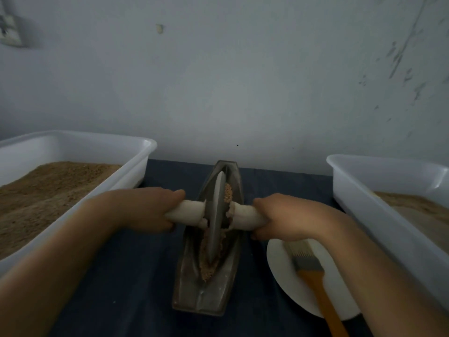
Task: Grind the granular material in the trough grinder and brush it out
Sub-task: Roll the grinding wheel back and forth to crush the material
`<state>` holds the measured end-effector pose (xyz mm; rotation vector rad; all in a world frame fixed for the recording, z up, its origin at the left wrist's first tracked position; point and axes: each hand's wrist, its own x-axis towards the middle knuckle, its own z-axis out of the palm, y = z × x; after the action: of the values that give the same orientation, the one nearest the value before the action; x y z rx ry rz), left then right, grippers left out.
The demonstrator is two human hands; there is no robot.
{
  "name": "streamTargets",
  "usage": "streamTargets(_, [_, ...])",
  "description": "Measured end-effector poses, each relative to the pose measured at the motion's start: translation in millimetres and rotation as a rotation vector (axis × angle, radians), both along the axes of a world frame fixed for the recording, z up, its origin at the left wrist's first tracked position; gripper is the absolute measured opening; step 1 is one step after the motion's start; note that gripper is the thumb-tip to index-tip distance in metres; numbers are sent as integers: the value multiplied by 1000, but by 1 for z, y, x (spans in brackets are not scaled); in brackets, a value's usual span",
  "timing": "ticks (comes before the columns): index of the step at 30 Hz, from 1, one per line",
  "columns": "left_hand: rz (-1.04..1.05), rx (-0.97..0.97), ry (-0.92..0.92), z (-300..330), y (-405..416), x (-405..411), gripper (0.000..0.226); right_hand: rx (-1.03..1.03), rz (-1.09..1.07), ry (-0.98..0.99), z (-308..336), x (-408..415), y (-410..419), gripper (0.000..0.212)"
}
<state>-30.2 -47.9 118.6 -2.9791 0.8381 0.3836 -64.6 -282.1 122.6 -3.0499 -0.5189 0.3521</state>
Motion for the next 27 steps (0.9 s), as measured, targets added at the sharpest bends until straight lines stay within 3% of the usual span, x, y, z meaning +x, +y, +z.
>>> streamTargets(5, [-1,30,102,8,2,-4,25,-22,13,30,3,-5,2,23])
streamTargets(8, [30,-36,68,0,-1,6,28,-23,-11,-18,-3,7,3,26])
streamTargets(15, [41,-112,-504,-36,-10,43,33,-20,-68,-331,-27,43,-10,21])
streamTargets(18, [56,-175,-646,-46,-13,49,31,-34,-41,-549,-36,50,-11,19])
streamTargets(22, [62,-169,-629,-44,-14,45,34,-57,-60,-616,-40,50,-9,25])
streamTargets(27, [45,-52,-388,-26,-9,29,36,-45,-52,-327,-25,33,-5,23])
